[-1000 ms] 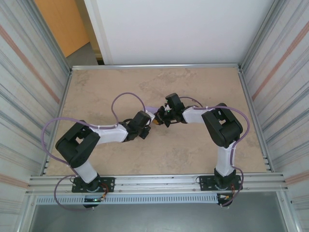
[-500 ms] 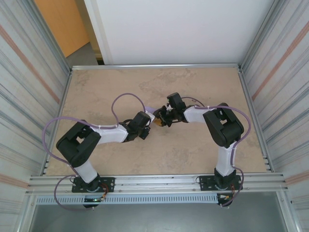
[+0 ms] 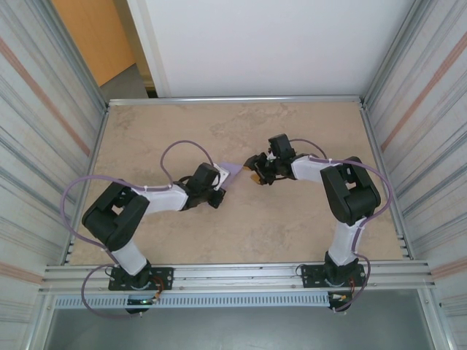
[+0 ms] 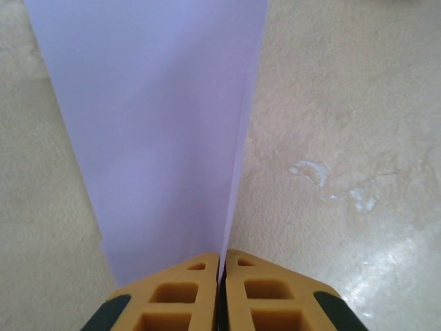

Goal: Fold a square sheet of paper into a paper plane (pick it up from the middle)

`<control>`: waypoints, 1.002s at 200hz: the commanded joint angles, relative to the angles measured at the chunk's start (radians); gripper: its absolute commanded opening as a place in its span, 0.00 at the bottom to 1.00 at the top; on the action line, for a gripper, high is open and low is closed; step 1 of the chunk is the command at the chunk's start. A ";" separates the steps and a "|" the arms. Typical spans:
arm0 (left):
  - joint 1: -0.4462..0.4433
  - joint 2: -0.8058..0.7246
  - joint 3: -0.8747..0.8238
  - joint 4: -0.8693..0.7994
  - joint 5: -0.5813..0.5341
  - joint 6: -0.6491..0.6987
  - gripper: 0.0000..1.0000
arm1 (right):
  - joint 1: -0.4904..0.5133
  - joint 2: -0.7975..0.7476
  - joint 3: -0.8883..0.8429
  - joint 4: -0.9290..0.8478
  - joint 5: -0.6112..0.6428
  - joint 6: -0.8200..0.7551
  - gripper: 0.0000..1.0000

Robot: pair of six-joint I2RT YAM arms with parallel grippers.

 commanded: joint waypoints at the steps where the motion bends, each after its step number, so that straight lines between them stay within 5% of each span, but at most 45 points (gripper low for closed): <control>1: 0.038 -0.044 0.000 -0.054 0.186 -0.036 0.10 | -0.008 -0.040 -0.021 -0.016 -0.004 -0.130 0.52; 85: 0.186 -0.009 0.056 -0.109 0.574 -0.150 0.08 | 0.017 -0.079 -0.061 0.047 -0.059 -0.431 0.62; 200: 0.240 0.124 0.116 -0.099 0.762 -0.246 0.08 | 0.108 -0.014 0.034 -0.074 -0.044 -0.552 0.67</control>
